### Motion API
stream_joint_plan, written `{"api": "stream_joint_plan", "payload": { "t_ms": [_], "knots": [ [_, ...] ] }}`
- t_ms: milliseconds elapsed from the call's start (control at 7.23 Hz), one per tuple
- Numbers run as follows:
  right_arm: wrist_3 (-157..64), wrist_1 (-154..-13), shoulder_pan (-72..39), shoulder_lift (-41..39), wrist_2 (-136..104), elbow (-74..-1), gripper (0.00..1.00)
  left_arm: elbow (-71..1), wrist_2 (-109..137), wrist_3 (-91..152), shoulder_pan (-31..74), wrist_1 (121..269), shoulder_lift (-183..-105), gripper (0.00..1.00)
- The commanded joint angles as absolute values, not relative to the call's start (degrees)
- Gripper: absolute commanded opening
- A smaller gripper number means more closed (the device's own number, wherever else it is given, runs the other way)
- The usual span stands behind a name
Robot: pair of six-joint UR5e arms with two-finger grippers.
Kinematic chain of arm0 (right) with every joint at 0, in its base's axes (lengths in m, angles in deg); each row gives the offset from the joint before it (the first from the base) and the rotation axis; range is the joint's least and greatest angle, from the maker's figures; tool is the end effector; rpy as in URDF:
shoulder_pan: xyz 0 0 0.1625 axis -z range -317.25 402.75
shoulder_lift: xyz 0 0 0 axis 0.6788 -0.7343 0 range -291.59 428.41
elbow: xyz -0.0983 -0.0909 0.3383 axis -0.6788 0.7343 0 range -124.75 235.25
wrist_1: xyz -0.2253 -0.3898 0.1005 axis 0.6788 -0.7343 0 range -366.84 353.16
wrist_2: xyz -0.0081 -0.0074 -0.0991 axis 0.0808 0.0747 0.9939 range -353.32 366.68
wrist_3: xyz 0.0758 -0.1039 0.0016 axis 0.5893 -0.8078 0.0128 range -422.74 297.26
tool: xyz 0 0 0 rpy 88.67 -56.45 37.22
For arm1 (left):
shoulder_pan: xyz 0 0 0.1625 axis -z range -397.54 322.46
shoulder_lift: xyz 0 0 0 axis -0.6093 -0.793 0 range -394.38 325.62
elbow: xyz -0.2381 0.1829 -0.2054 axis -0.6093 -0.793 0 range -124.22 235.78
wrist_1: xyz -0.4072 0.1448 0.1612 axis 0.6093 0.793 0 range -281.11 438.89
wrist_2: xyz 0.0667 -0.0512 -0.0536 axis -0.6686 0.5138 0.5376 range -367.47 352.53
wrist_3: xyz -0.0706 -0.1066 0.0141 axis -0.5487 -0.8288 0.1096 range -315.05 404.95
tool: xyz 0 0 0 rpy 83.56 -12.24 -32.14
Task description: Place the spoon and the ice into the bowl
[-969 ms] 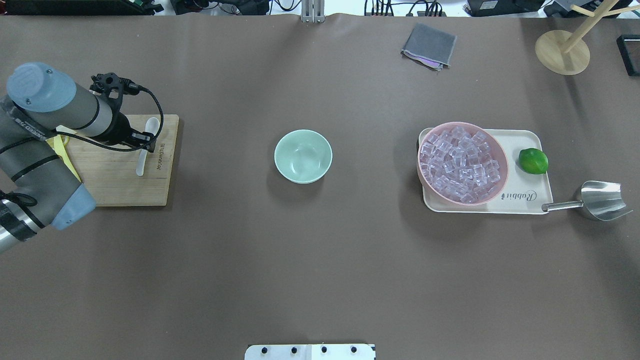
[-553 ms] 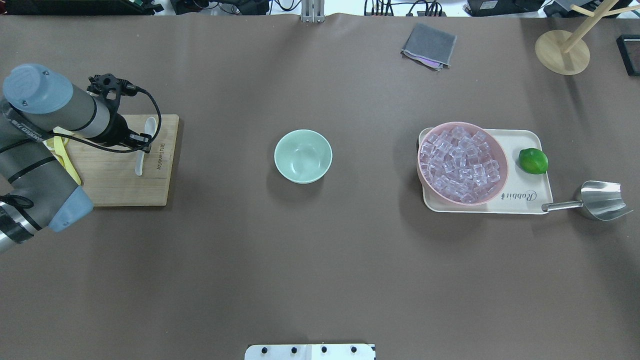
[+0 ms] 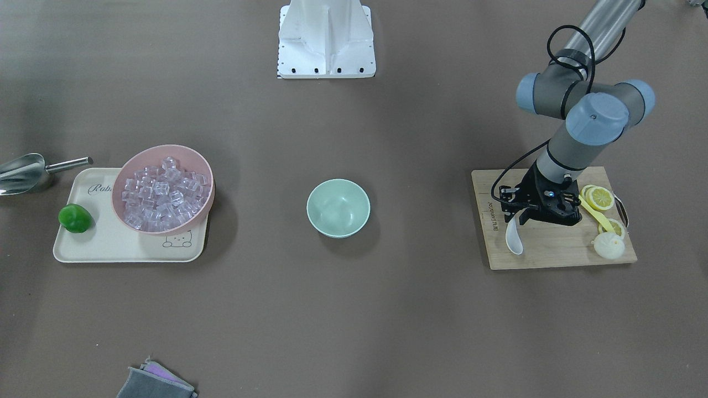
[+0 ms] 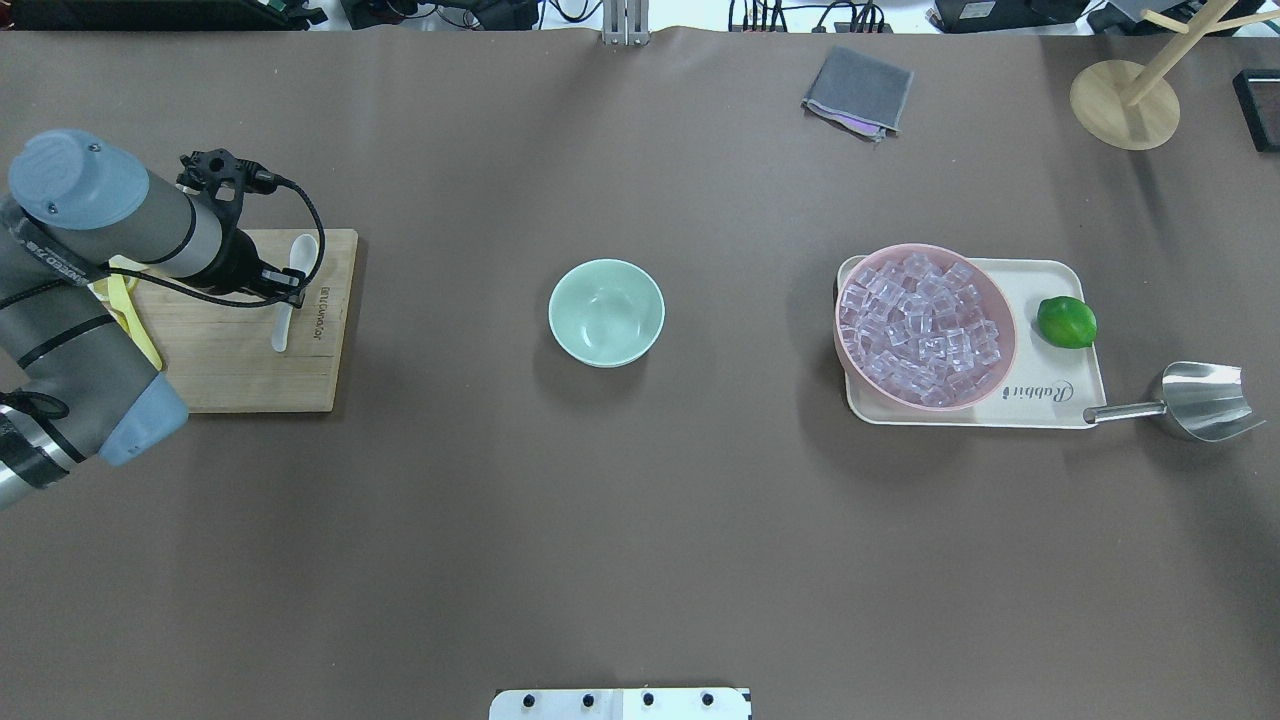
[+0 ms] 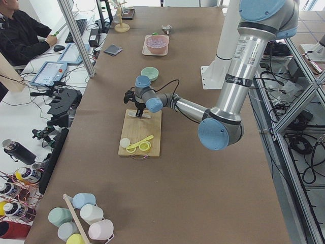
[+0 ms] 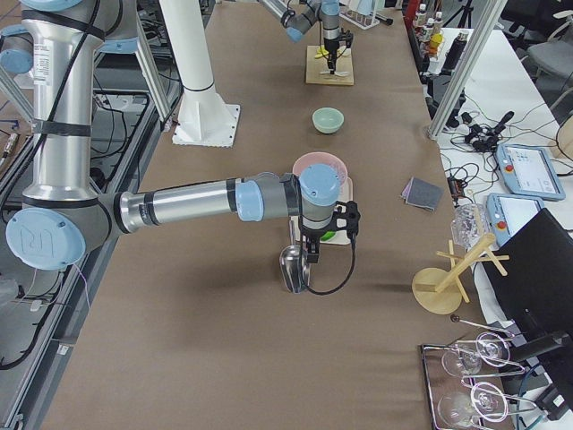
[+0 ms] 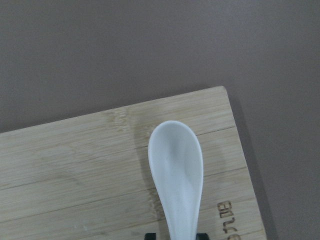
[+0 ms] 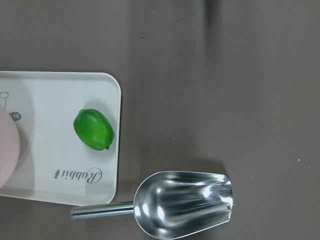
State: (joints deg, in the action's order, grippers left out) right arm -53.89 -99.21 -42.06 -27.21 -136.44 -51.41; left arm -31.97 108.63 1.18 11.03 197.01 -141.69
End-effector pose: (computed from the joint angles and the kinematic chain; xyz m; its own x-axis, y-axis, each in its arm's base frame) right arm -0.0157 -0.5087 0.5012 0.5936 -0.0210 0.8045 -0.0018 0.9996 0.0274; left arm 0.3967 -0.5654 0.4110 0.6761 0.2141 -0.7050 -0.0205 0.9620 0.2724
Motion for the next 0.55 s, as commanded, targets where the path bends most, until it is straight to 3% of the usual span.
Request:
{"api": "stream_joint_plan", "payload": {
  "t_ms": [0,138,277,415],
  "knots": [
    [-53.95,-99.21,-42.06,-27.22,-136.32,-51.45,1.0,-31.93,108.63,1.18,10.8,197.01,-141.78,0.39],
    [-53.95,-99.21,-42.06,-27.22,-136.23,-51.45,1.0,-31.93,108.63,1.18,10.54,197.01,-141.78,0.36],
    [-53.86,-99.21,-42.06,-27.22,-136.23,-51.45,1.0,-32.02,108.63,1.18,10.54,197.01,-141.87,0.13],
    [-53.95,-99.21,-42.06,-27.22,-136.32,-51.45,1.0,-32.02,108.63,0.39,10.54,197.01,-141.78,0.0]
  ]
}}
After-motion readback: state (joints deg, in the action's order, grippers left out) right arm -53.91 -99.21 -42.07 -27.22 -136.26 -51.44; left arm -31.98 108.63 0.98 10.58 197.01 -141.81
